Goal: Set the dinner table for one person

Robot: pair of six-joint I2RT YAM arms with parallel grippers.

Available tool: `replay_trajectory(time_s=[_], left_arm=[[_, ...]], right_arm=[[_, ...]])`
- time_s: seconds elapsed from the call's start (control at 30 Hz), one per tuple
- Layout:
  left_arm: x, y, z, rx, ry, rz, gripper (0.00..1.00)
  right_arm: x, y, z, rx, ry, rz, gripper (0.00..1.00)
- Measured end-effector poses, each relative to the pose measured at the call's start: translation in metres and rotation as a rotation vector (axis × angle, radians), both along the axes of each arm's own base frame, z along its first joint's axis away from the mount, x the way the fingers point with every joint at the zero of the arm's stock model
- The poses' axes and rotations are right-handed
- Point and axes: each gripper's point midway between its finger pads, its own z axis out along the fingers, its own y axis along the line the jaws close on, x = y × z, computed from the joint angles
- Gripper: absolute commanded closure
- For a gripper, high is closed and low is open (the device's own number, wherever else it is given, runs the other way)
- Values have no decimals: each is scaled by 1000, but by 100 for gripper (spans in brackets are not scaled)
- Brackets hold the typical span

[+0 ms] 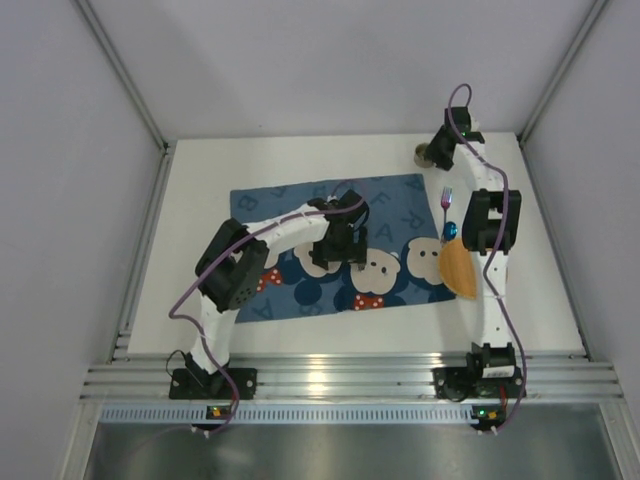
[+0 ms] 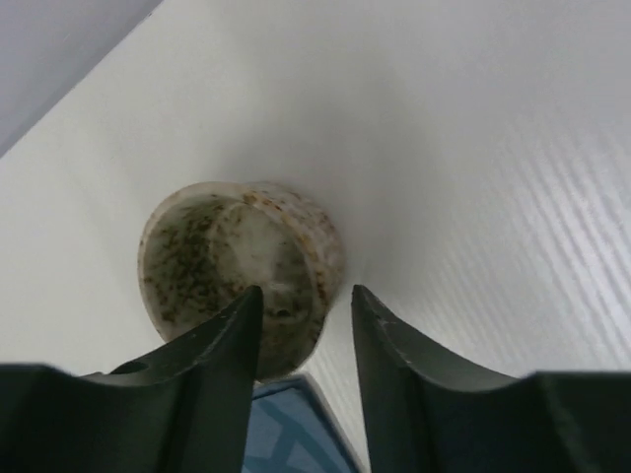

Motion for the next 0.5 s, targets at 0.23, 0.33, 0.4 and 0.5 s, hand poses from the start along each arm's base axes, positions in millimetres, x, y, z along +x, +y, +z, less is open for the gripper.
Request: replay_trajectory(time_s=[0.23,0.33,0.4,0.5], left_arm=[[-3,56,23,170,-48,43,4],[4,77,48,174,-108,79,4],[3,93,59,178,-131,107,4],[0,116,60,199,-132,141,3]], right_arm=[[-4,12,-3,-39,12,49,100],[-4,12,-4,-36,14,51,100],[-4,12,-3,-37,12,52,100],[-11,11,-2,-43,25,56,100]])
